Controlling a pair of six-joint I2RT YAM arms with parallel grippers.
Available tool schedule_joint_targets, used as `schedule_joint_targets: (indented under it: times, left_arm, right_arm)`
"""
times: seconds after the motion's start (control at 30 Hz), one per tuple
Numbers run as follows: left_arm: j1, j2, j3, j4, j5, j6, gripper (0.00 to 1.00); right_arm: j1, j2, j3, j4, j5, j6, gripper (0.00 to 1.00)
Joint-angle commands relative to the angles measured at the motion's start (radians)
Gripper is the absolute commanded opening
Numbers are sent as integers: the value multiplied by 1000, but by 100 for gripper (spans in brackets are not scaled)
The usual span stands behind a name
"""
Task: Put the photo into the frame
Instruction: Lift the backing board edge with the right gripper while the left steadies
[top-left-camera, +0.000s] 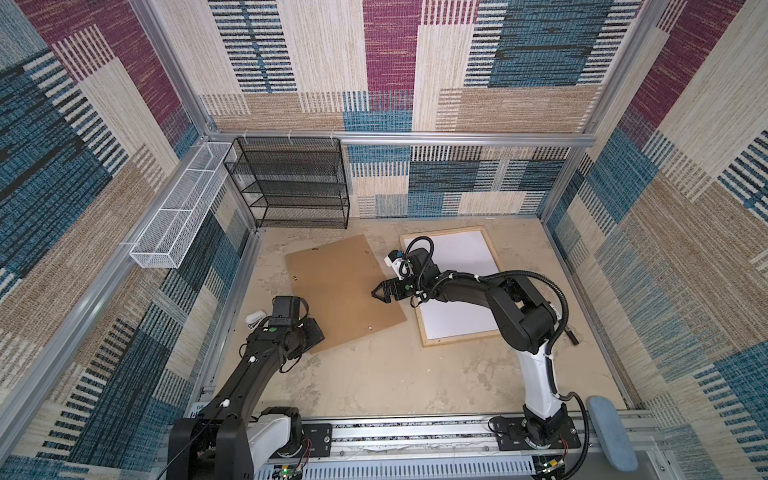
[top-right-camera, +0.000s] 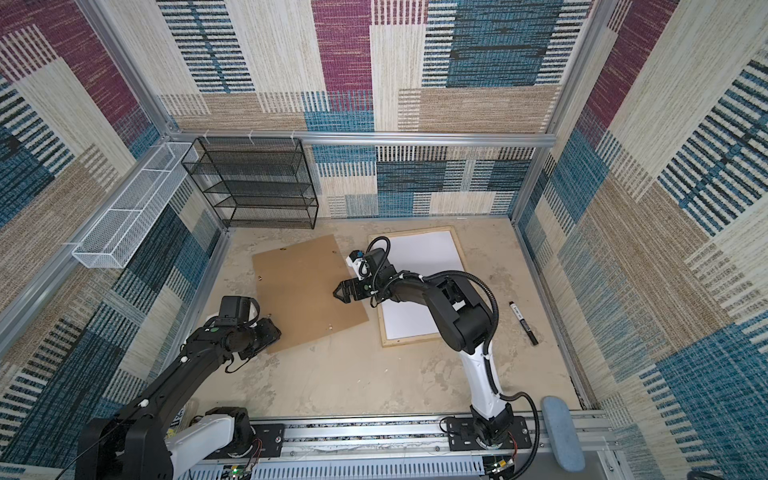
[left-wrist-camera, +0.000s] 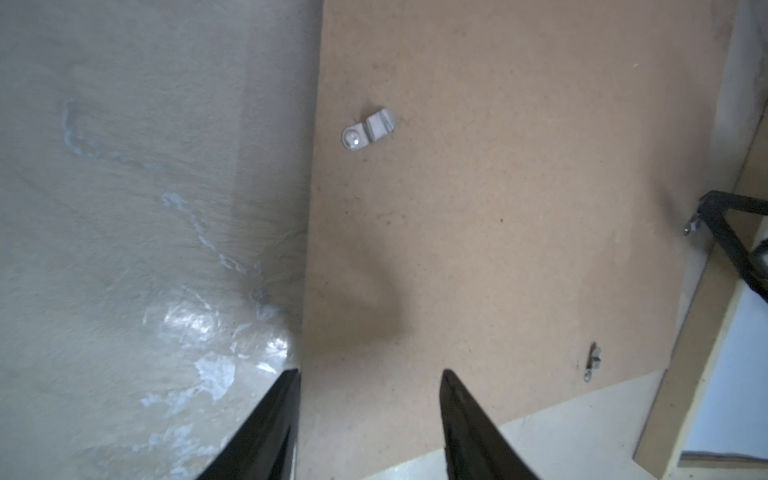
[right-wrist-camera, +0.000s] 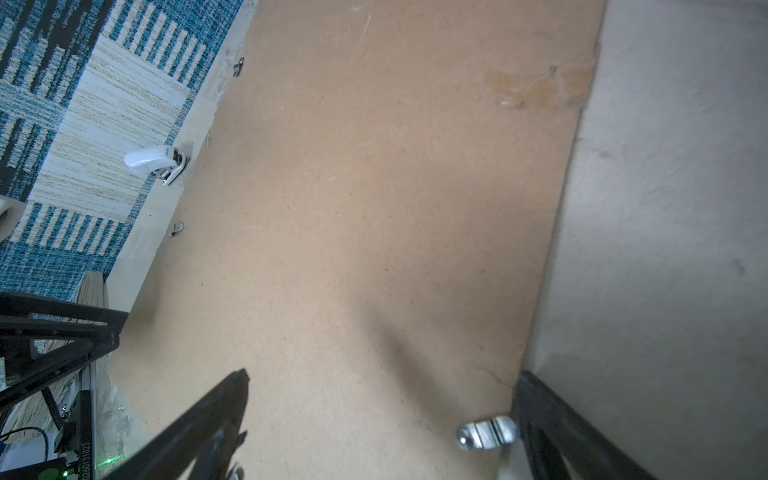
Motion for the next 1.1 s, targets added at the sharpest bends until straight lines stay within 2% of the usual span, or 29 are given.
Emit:
schedule_joint_targets:
  times: [0.0, 0.6, 0.9, 1.07]
  left_arm:
    - [-4, -40, 4, 117, 179, 7, 56]
    - [-4, -337, 23, -18, 242, -23, 59]
    - [-4, -381, 123, -69, 278, -26, 59]
    - [-4, -406, 165, -102, 241, -51, 59]
  right_arm:
    - [8, 14, -24, -122, -122, 29, 100]
    - [43, -57, -153, -48, -163, 48, 100]
    - [54, -61, -152, -37, -183, 53, 100]
    - [57, -61, -154, -26, -194, 56, 100]
